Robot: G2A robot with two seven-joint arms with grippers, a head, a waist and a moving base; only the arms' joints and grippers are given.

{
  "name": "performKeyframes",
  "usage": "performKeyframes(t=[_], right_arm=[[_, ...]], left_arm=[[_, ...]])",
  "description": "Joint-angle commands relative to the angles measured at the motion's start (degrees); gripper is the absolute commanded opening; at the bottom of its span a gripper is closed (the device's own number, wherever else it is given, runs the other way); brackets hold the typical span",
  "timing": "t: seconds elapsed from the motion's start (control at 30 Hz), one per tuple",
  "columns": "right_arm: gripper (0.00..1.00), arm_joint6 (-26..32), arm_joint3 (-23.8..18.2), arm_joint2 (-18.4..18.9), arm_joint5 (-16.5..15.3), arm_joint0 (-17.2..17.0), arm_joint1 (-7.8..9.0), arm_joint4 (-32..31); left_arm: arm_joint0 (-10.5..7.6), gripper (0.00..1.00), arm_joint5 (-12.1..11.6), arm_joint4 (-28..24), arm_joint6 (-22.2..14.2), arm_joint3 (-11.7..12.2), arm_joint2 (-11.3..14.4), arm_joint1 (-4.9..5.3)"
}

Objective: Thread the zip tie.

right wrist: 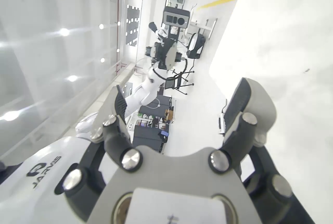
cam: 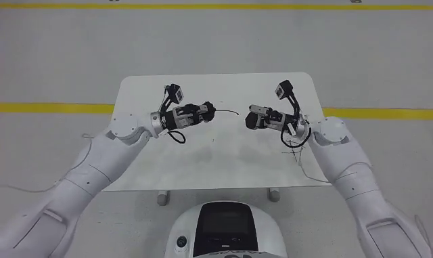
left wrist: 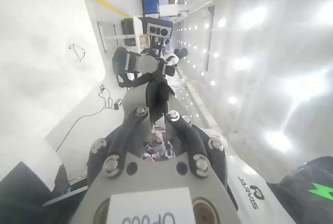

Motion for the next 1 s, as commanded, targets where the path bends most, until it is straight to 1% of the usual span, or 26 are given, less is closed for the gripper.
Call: performKeyframes(t=[0.0,0.1,0.17,0.23,0.43,0.47,0.5,0.57,0.7,0.77,0.83,0.97], right_arm=[[1.0,2.2,0.9,0.5,0.0,0.7,-0.58,1.4],[1.0,3.7,1.6,1.4,0.0,1.0,-1.32,1.8],[1.0,5.3,1.6,2.6,0.0,0.9,-1.86,2.2],[1.0,6.5,1.5,3.6,0.0,0.6,-2.21,2.1],[1.0,6.5,1.5,3.6,0.0,0.6,-2.21,2.1],[1.0,6.5,1.5,3.6,0.0,0.6,-2.21,2.1],[1.0,5.7,1.2,3.5,0.2,0.3,-2.23,2.1],[1.0,5.0,-0.1,3.2,0.4,-0.5,-2.23,2.2],[1.0,5.7,-0.8,3.0,0.0,-0.7,-2.28,3.3],[1.0,5.9,-0.5,2.7,0.0,-0.5,-2.35,3.3],[1.0,5.5,0.1,2.4,0.0,-0.1,-2.46,2.8],[1.0,5.5,0.2,2.4,0.0,-0.1,-2.48,2.9]], left_arm=[[-0.31,0.0,-0.3,0.8,0.7,0.9,0.2,-0.39],[-0.52,0.0,-0.8,1.2,1.4,1.3,0.2,-0.88],[-0.67,0.0,-1.4,0.7,0.9,1.3,0.1,-1.22],[-0.68,0.0,-1.6,0.5,0.8,1.3,0.1,-1.27],[-0.68,0.0,-1.6,0.5,0.8,1.3,0.1,-1.27],[-0.21,0.0,-1.3,0.7,1.8,0.8,0.0,-1.33],[0.07,0.0,-0.9,0.5,1.9,0.4,0.0,-1.38],[0.5,0.0,0.2,0.0,1.3,0.1,-0.3,-1.44],[0.98,0.0,1.7,-0.6,-0.5,0.0,-0.7,-1.58],[1.15,0.0,2.0,0.2,-0.6,0.2,-0.8,-1.63],[1.23,0.0,1.5,1.9,-0.1,0.3,-1.0,-1.67],[1.36,0.0,1.2,1.8,-0.2,0.1,-1.1,-1.72]])
